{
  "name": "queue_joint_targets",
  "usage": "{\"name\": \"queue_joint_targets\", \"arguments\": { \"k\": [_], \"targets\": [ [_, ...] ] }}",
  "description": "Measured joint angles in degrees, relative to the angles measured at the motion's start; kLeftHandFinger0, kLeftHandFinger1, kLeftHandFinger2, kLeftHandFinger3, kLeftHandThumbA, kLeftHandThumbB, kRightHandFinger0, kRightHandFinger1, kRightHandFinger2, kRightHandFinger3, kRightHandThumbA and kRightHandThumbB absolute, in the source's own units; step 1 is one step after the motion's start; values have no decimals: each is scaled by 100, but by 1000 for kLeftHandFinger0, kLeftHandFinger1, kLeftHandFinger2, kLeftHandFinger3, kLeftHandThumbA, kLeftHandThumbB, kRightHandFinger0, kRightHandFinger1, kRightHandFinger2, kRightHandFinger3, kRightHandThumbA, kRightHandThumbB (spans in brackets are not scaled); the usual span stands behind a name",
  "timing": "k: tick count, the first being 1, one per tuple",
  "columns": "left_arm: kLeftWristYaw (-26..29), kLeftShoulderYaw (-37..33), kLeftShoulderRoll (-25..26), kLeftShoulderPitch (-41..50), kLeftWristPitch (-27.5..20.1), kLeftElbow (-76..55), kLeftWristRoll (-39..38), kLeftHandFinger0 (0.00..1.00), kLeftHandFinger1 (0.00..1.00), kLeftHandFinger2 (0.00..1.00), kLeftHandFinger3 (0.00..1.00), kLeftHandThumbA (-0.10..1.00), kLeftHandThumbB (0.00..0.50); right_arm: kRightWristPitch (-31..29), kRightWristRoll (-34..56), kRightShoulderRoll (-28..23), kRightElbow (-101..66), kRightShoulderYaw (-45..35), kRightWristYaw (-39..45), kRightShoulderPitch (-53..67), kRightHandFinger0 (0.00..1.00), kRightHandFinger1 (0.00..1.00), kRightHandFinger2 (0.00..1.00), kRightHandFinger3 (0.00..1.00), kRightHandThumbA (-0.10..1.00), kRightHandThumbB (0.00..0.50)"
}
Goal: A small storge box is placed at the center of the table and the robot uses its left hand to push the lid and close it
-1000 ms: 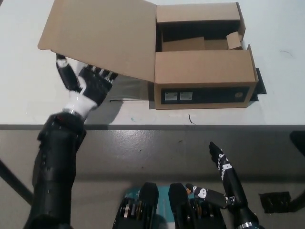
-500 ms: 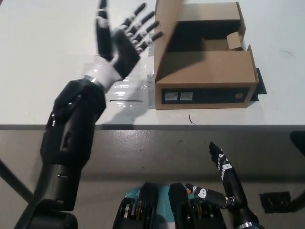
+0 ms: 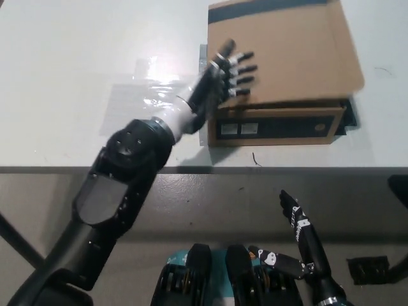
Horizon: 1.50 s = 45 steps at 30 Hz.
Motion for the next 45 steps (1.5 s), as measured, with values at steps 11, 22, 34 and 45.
{"name": "queue_joint_targets", "arguments": {
  "k": [11, 22, 34, 45],
  "targets": [
    [86, -849, 346, 14, -850, -106, 1253, 1000, 1000, 1000, 1000, 1000, 357, -1, 1, -1, -7, -3, 1, -29, 1000, 1000, 1000, 1000, 1000, 347],
    [108, -736, 536, 2132, -1694, -2094, 2096, 1000, 1000, 1000, 1000, 1000, 450, -6, 1, 1, -26, -1, -5, -177, 1000, 1000, 1000, 1000, 1000, 339],
    [315, 226, 481, 4184, -2373, -3468, 2494, 1000, 1000, 1000, 1000, 1000, 430, -7, 1, -5, -18, -1, -23, -177, 1000, 1000, 1000, 1000, 1000, 341],
    [485, 796, 480, 4287, -3045, -2046, 2768, 1000, 1000, 1000, 1000, 1000, 386, -8, 2, -2, -18, 3, -34, -177, 1000, 1000, 1000, 1000, 1000, 342]
  ]
}}
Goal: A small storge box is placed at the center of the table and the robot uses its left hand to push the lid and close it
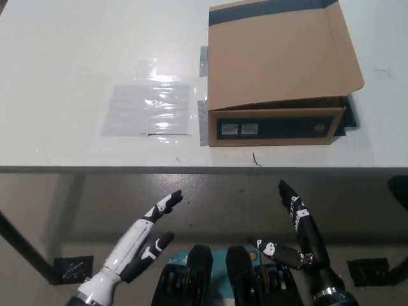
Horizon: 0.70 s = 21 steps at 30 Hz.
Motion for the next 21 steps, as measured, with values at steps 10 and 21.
{"name": "queue_joint_targets", "arguments": {
  "k": [10, 21],
  "targets": [
    [165, 132, 33, -293, -320, 912, 212, 1000, 1000, 1000, 1000, 1000, 364, 0, 2, 1, 0, 2, 1, -2, 1000, 1000, 1000, 1000, 1000, 340],
    [164, 182, 24, -288, -326, 1055, 204, 1000, 1000, 1000, 1000, 1000, 317, -1, 1, 2, -1, 3, 0, -3, 1000, 1000, 1000, 1000, 1000, 334]
  ]
}}
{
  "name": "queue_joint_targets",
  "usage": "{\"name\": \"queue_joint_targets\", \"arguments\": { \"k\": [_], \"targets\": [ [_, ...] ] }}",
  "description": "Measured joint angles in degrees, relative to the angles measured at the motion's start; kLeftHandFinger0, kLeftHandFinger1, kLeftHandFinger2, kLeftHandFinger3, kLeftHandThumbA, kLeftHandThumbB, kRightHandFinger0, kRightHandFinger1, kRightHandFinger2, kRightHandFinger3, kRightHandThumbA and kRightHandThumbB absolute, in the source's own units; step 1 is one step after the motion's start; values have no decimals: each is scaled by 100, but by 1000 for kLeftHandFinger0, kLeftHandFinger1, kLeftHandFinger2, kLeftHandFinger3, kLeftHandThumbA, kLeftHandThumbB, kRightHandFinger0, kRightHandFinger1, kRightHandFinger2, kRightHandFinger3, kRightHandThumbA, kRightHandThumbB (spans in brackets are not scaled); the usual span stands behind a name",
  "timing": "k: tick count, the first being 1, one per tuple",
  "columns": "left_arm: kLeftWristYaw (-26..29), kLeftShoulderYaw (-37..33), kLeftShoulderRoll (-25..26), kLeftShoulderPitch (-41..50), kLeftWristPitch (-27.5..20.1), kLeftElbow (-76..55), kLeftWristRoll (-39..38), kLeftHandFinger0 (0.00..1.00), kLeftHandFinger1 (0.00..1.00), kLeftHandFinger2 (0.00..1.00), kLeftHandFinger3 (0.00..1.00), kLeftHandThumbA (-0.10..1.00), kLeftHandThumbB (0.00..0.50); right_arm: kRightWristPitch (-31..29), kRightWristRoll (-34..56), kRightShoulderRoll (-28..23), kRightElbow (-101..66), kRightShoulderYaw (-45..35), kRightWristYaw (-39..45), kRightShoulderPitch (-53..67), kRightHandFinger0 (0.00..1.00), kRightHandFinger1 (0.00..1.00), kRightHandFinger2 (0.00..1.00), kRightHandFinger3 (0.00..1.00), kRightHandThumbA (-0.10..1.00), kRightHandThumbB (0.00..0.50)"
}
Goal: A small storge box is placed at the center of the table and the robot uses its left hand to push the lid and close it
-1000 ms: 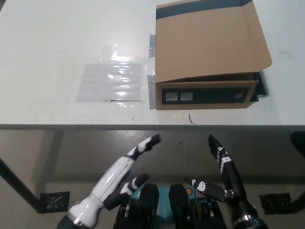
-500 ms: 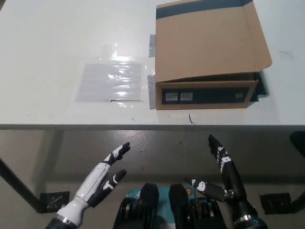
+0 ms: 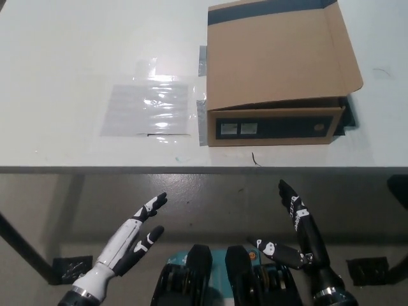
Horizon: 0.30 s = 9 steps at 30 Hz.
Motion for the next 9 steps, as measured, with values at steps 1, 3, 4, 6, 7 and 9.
{"name": "queue_joint_targets", "arguments": {
  "k": [1, 3, 4, 6, 7, 9],
  "targets": [
    [0, -3, 0, 1, 2, -2, 3, 1000, 1000, 1000, 1000, 1000, 317, 0, 0, 0, 0, 1, 0, 0, 1000, 1000, 1000, 1000, 1000, 334],
    [-1, -6, 0, 7, 3, -7, 5, 1000, 1000, 1000, 1000, 1000, 317, 0, 0, 0, -1, 3, 0, 1, 1000, 1000, 1000, 1000, 1000, 334],
    [-1, -11, 0, 14, 5, -8, 11, 1000, 1000, 1000, 1000, 1000, 319, 0, -1, 0, 0, 8, 0, 1, 1000, 1000, 1000, 1000, 1000, 335],
    [-1, -14, 0, 21, 7, -8, 20, 1000, 1000, 1000, 1000, 1000, 322, 0, -1, 1, 0, 15, 0, 2, 1000, 1000, 1000, 1000, 1000, 339],
    [-1, -16, 0, 27, 9, -8, 24, 1000, 1000, 1000, 1000, 1000, 321, 0, -1, 2, 0, 17, 0, 2, 1000, 1000, 1000, 1000, 1000, 339],
    [-2, -16, 0, 32, 11, -11, 28, 1000, 1000, 1000, 1000, 1000, 313, 0, -2, 1, 0, 19, 0, 2, 1000, 1000, 1000, 1000, 1000, 342]
  ]
}}
